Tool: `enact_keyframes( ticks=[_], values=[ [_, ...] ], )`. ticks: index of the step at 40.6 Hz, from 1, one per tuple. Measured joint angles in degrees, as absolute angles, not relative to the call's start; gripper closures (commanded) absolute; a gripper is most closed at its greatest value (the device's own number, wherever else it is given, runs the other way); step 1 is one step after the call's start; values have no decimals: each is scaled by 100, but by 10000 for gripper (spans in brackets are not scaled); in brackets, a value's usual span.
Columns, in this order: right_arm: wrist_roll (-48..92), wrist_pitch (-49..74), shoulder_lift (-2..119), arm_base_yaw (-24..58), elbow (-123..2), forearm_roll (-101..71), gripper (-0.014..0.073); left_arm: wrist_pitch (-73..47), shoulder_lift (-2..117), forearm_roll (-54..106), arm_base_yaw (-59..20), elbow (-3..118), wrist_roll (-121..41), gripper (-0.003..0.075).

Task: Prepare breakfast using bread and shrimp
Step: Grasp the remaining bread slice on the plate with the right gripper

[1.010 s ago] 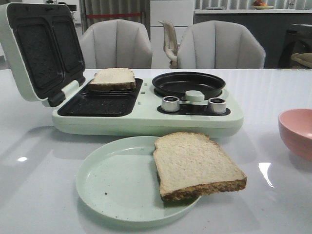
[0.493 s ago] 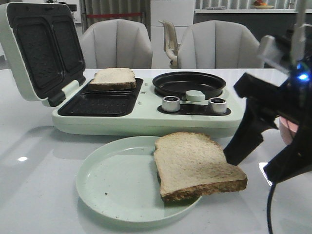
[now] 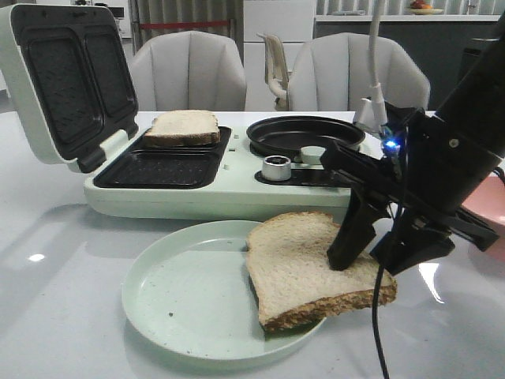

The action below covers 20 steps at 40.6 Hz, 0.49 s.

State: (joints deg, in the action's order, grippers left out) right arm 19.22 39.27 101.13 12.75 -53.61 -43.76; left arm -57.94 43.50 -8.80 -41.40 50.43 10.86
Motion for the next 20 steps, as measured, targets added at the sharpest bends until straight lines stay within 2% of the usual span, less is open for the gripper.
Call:
enact_keyframes(
  ticks=[6,20],
  values=[
    [1958,3989,9950,1275,-5375,-4363,561,-5794,4350,-880,-4140,5043,1086,265],
    [2044,4598,8298,1297,-5558,-4450,559,-5794,4350,-994,-4140,5031,1082,265]
  ],
)
